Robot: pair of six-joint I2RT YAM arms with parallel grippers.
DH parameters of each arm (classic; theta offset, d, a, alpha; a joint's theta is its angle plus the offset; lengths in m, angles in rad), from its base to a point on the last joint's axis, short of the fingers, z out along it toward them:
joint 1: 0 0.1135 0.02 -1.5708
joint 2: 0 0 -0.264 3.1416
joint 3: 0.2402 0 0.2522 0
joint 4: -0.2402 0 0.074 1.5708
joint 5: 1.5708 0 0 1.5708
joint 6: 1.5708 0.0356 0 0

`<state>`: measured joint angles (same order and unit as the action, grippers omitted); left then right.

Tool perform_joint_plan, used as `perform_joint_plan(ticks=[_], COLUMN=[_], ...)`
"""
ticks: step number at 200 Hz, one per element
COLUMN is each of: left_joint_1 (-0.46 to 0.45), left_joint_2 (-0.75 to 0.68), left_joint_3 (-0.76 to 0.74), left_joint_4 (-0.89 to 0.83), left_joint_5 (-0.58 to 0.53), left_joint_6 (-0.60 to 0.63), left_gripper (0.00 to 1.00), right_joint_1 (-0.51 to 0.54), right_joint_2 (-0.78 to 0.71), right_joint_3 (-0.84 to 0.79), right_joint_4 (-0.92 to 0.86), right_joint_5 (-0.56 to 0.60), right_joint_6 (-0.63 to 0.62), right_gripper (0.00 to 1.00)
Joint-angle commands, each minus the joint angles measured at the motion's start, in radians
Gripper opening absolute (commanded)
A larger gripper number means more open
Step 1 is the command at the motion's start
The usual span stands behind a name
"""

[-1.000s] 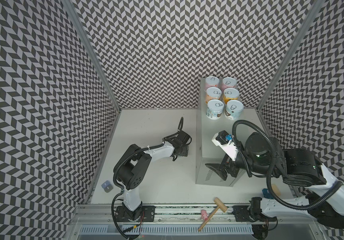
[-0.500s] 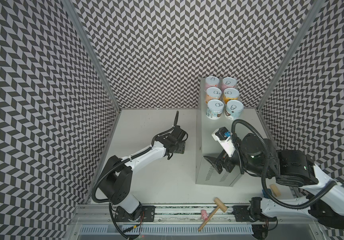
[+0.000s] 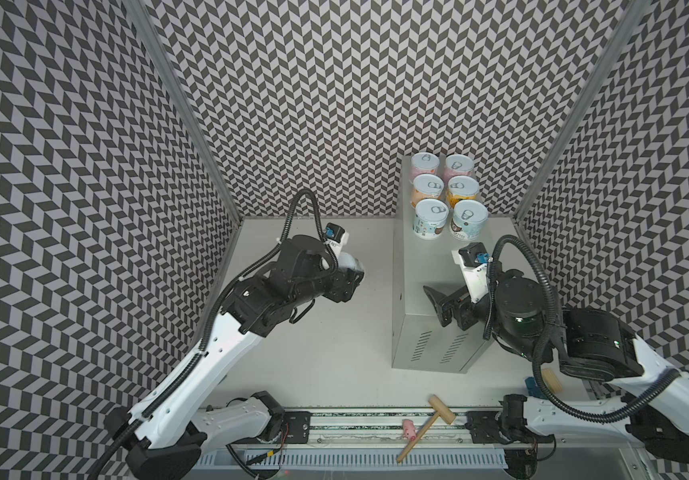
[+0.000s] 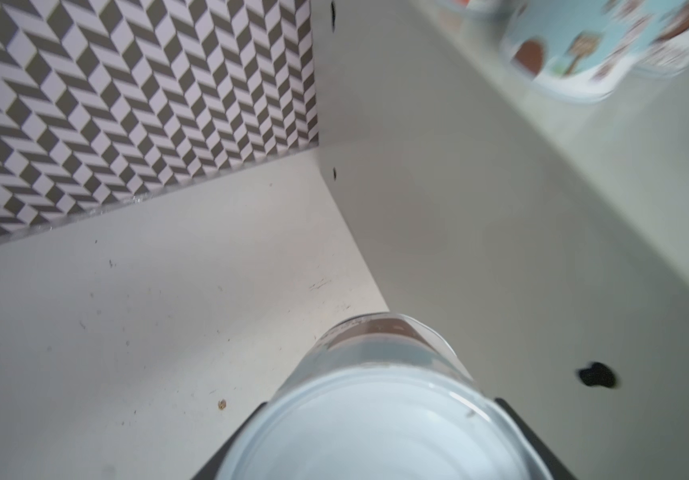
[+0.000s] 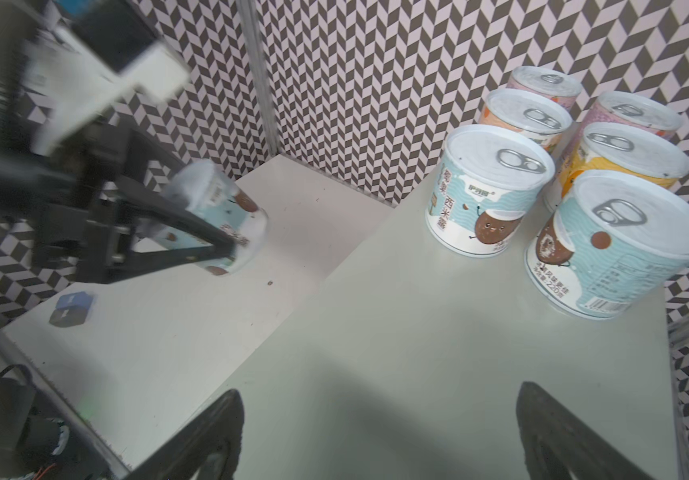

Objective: Place and organize the canned foods onto the counter
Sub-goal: 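Lift the can with the left gripper while the right draws back, then carry the can onto the cabinet top beside the other cans with the left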

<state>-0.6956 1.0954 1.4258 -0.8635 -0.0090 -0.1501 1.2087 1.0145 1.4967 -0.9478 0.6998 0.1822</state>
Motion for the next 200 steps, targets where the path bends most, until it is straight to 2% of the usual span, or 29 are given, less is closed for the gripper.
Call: perform_joint_plan(ticks=[1,37,59,92,161,200], left_joint_1=[-0.025,-0.073,-0.087,-0.130,-0.268,-0.310], left_joint_2=[-0.025,0.035,0.111,0.237,0.438,0.558], left_joint_3=[0.083,0.228,0.336,0.471,0.661,0.779], left_joint_4=[-0.053,-0.083,-0.097,-0.111,-0.185,-0.252], left_joint_5=[0.054,0.053,0.023,0.047,-0.038,-0.063], left_joint_6=[0.068,0.091,0.095,0.103,0.092,0.094], left_gripper=[0.63,0.63,0.63,0.63,0.63,0.64], right_joint_1=[0.005,0.003,0.002,0.001,0.002,0.000], right_joint_2=[-0.004,-0.032,-0.056,-0.045,-0.135,-0.165], right_joint_3=[0.023,-0.003,-0.005,0.000,-0.057,-0.059], right_joint_4=[-0.027,-0.094,-0.131,-0.267,-0.224,-0.189], right_joint_5=[0.129,0.250,0.256,0.275,0.196,0.178], right_joint_6=[0.066,0.146,0.188,0.292,0.273,0.236], right_gripper=[0.99,0.99,0.99,0.99,0.99,0.99])
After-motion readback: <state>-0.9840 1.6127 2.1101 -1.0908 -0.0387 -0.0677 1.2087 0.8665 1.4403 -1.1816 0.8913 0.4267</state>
